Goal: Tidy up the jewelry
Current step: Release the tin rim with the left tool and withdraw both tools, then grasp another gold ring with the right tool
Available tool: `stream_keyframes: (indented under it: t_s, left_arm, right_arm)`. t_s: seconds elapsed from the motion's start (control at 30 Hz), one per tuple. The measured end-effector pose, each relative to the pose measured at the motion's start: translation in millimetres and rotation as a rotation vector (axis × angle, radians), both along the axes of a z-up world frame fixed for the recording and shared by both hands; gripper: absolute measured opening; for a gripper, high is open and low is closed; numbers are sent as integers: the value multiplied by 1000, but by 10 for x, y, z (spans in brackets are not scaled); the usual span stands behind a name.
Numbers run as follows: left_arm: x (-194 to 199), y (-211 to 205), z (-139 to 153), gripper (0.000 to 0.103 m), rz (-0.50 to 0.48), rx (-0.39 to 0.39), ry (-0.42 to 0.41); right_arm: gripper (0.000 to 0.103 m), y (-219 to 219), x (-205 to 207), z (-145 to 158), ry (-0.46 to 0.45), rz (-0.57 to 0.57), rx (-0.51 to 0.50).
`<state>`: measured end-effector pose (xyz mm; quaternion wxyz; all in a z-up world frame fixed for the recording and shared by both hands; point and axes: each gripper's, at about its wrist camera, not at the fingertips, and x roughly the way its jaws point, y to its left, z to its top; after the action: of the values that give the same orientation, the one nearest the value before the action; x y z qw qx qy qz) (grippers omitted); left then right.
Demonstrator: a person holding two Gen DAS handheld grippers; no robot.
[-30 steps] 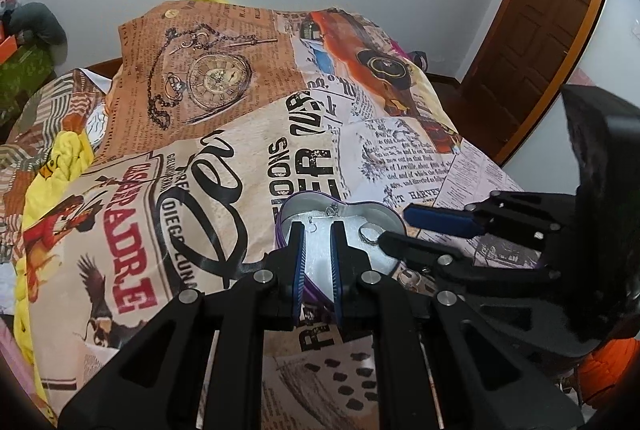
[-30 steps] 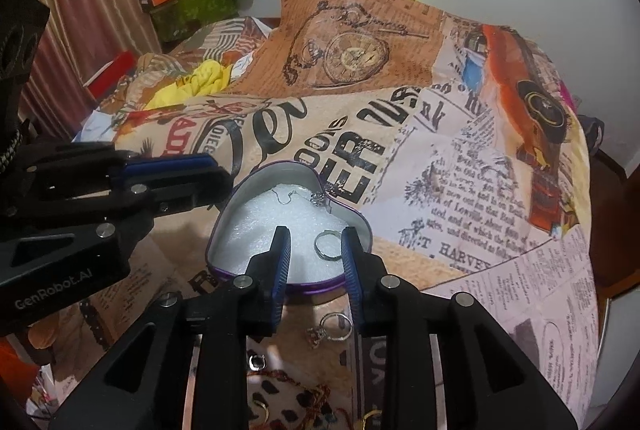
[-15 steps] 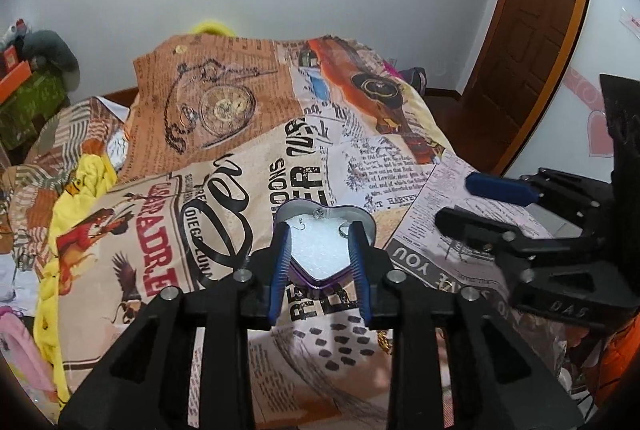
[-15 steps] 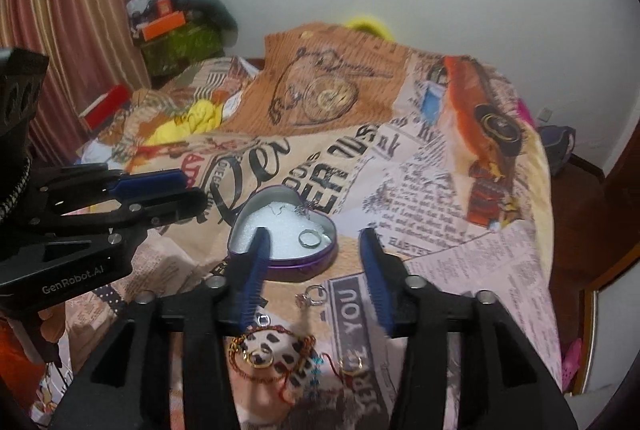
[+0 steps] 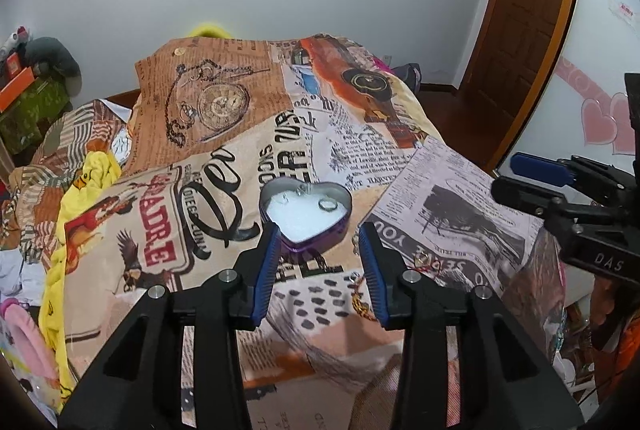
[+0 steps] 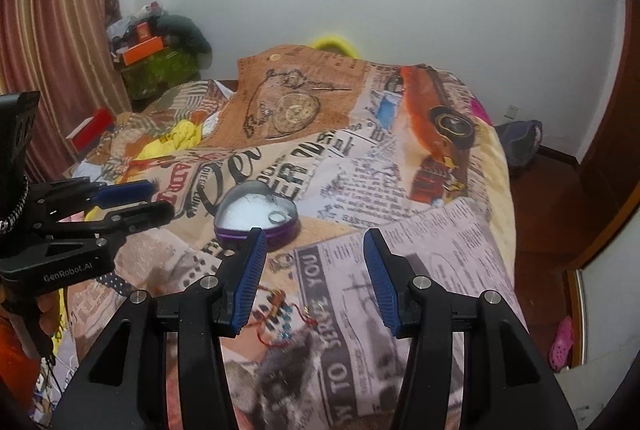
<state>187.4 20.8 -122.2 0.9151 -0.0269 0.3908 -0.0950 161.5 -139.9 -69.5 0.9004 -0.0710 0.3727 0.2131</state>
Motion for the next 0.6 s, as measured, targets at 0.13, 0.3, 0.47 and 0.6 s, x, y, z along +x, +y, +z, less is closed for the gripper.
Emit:
stream_keyframes:
  t_s: [0.13,0.3,0.47,0.6]
  left_arm:
    - [-40,-40,-100,40,-1,5,27]
    - [-52,-107,-322,40,-12,17,87]
    - [-43,-163,-540,40,-20,15,142]
    - [-13,-204,-667,40,-26,14,174]
  right_arm:
    - [47,-127,-62,-52,10,-34,-11]
    - [47,-249,-145,-161,33,-58,-23]
    - [47,-259,-183,-319,72,-60,-39]
    - [47,-251,-175,-506,122,-56,-50]
